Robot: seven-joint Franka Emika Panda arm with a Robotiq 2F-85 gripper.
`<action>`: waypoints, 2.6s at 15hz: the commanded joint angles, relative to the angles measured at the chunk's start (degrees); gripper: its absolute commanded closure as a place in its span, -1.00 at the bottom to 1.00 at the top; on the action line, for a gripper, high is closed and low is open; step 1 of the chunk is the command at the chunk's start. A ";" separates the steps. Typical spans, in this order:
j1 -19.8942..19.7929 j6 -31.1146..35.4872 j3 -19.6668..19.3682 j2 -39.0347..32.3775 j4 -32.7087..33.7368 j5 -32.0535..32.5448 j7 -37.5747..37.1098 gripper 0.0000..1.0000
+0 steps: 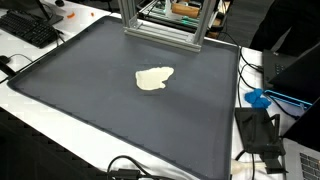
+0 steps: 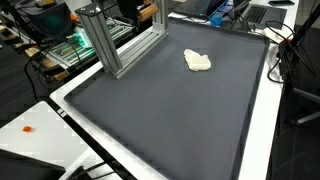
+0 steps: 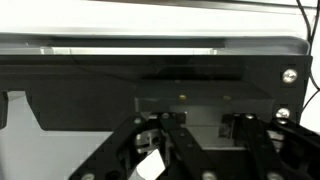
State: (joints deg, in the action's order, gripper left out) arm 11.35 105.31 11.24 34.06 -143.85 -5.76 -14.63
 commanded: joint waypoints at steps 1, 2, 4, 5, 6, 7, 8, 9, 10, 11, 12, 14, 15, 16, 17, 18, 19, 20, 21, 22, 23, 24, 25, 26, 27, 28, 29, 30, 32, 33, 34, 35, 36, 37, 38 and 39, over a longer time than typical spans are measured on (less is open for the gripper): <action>-0.28 0.05 0.81 2.97 -2.16 -1.21 -0.22 0.57; -0.28 0.00 0.93 3.20 -2.33 -1.18 -0.29 0.57; -0.37 0.03 1.06 3.32 -2.39 -1.06 -0.43 0.57; -0.40 0.08 1.09 3.39 -2.41 -1.04 -0.48 0.41; -0.57 0.13 1.15 3.33 -2.19 -1.01 -0.84 -0.43; -0.59 0.12 1.03 3.30 -1.91 -1.07 -0.74 -0.44; -0.62 0.12 0.92 3.25 -1.49 -0.99 -0.50 -0.57; -0.65 0.31 0.80 3.19 -1.37 -0.76 0.04 -0.71; -0.74 -0.40 0.89 2.99 -0.57 -0.49 0.04 -0.87; -0.90 -0.58 1.00 2.90 -0.09 -0.32 -0.15 -0.98; -1.08 -0.16 0.98 2.47 0.70 -0.09 0.04 -1.00; -1.50 0.44 1.04 1.70 2.12 0.16 -0.19 -1.00; -1.85 0.89 1.11 1.02 3.19 0.39 -0.37 -1.00; -2.30 1.84 1.19 -0.02 4.26 0.60 -0.65 -1.00; -2.86 3.04 1.42 -0.91 5.13 0.81 -1.41 -1.00; -3.88 4.68 1.95 -2.44 6.25 1.11 -3.40 -1.00; -4.96 6.49 2.61 -3.98 7.36 1.43 -5.93 -1.00; -5.94 8.67 3.30 -5.77 8.32 1.64 -8.73 -1.00; -7.00 11.40 4.22 -7.35 9.07 2.07 -12.21 -1.00; -8.17 13.26 5.37 -9.85 10.36 3.01 -16.00 -1.00; -9.19 15.08 6.36 -12.05 11.40 4.02 -19.67 -1.00; -10.20 16.06 7.41 -14.23 12.66 5.54 -23.68 -1.00; -10.85 16.62 8.11 -16.45 13.85 6.99 -27.75 -1.00; -11.24 16.64 8.59 -18.77 15.25 8.90 -31.99 -1.00; -11.28 16.31 8.66 -20.74 16.48 10.45 -36.04 -1.00; -11.03 14.90 8.34 -23.01 18.26 11.66 -39.64 -1.00; -10.66 14.17 7.97 -24.81 19.61 13.07 -43.51 -1.00; -10.10 12.65 7.36 -26.65 21.28 13.84 -46.64 -1.00; -8.83 10.07 6.04 -29.85 24.29 14.09 -51.45 -1.00; -8.30 9.07 5.46 -31.04 25.55 13.86 -53.00 -1.00; -7.79 8.37 4.83 -32.16 26.73 13.49 -54.28 -1.00; -7.26 7.80 4.26 -33.08 27.79 13.26 -55.30 -1.00; -6.79 7.27 3.68 -33.84 28.76 12.78 -55.90 -1.00; -6.34 6.71 3.20 -34.47 29.61 12.61 -56.52 -1.00; -5.87 5.99 2.77 -34.95 30.46 12.50 -56.97 -1.00; -5.42 5.71 2.36 -35.32 31.12 12.48 -57.27 -1.00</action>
State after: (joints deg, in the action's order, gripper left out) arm 3.61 113.84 15.58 0.66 -115.78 7.14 -69.77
